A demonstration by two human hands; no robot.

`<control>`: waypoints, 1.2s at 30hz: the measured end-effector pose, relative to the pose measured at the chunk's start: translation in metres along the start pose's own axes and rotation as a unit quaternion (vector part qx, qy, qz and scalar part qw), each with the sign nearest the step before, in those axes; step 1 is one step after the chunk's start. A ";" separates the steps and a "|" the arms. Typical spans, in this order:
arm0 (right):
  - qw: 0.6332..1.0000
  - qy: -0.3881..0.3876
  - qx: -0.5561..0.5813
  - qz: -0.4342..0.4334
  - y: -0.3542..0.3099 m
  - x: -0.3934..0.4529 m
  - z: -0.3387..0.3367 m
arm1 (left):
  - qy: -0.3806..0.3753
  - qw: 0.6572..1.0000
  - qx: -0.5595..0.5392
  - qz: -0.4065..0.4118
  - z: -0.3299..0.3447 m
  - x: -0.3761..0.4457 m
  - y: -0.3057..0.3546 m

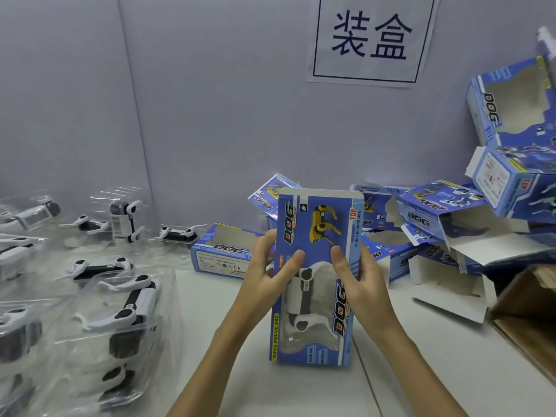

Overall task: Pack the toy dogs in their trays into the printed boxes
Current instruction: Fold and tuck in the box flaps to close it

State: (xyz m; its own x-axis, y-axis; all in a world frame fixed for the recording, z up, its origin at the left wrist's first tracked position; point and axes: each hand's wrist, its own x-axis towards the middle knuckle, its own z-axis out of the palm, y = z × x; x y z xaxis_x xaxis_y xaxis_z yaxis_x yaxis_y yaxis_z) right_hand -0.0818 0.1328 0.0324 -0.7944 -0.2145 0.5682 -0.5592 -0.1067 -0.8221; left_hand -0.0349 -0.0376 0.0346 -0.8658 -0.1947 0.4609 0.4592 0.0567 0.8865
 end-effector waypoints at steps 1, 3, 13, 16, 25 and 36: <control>1.000 0.001 -0.002 0.005 0.000 -0.001 0.001 | 0.000 1.000 -0.008 -0.015 -0.001 0.000 -0.001; 1.000 0.013 -0.011 0.004 -0.001 -0.002 0.003 | 0.000 0.999 -0.023 -0.024 -0.001 0.000 -0.001; 1.000 0.023 0.019 0.003 -0.002 0.003 0.003 | 0.009 0.999 -0.036 0.027 0.002 0.000 0.007; 1.000 0.027 0.013 0.000 -0.001 0.004 0.003 | 0.008 0.999 -0.030 0.029 0.003 0.000 0.004; 0.998 0.059 -0.023 -0.015 0.003 -0.003 0.009 | 0.062 0.993 0.032 0.090 0.006 0.003 -0.002; 0.997 -0.011 -0.061 -0.048 0.009 -0.014 0.031 | 0.115 0.972 0.118 0.167 0.002 -0.002 -0.002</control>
State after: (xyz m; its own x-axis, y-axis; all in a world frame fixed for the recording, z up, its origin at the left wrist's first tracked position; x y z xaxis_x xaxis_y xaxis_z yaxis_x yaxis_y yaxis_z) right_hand -0.0683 0.1045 0.0161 -0.7310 -0.2295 0.6426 -0.6587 -0.0084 -0.7524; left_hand -0.0346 -0.0353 0.0324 -0.5963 -0.3398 0.7273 0.6246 0.3726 0.6863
